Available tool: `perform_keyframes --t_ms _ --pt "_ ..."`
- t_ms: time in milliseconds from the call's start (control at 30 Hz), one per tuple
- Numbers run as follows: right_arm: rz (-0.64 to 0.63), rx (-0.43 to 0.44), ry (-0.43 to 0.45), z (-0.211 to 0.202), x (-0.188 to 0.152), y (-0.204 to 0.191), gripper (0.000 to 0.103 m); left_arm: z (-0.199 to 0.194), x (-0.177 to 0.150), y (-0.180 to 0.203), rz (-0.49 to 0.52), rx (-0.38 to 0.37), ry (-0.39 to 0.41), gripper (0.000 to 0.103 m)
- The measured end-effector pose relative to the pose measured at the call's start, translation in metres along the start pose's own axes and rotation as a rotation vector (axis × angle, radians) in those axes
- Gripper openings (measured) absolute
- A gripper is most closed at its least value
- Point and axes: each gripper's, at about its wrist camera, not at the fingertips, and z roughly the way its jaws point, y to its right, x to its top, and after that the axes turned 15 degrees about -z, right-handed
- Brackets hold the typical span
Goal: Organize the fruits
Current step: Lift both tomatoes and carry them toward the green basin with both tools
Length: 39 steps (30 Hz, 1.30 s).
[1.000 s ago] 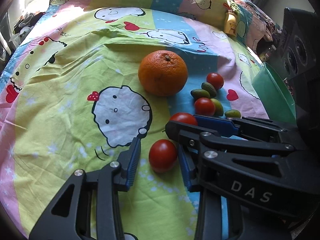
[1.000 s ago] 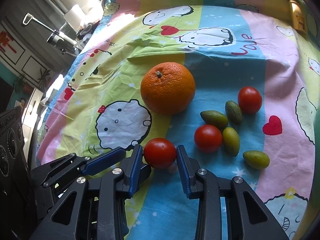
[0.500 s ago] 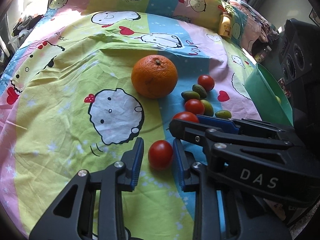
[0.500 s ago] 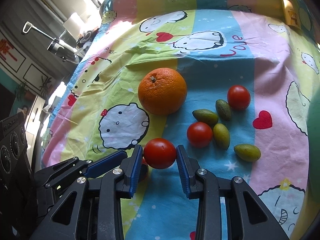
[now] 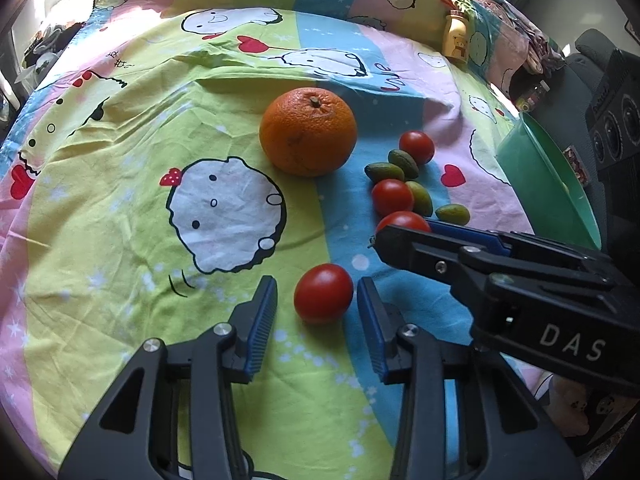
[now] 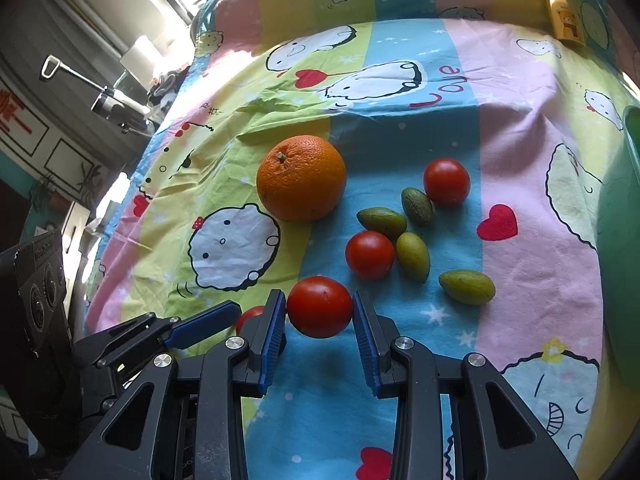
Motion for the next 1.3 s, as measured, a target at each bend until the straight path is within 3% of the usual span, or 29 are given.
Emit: perform_keyframes --t_ms 200,600,1300 --pt "0.02 -0.001 0.006 -0.004 -0.002 0.006 0.037 0.005 -0.003 0.001 0.004 -0.036 0.002 0.028" --pt "0.055 0.0 0.045 -0.022 -0.008 0.017 0.036 -0.017 0.0 0.015 0.011 -0.054 0.055 0.028" --pt "0.136 -0.037 0.251 -0.116 -0.02 0.051 0.036 -0.065 0.011 0.081 0.123 -0.145 0.146 0.029"
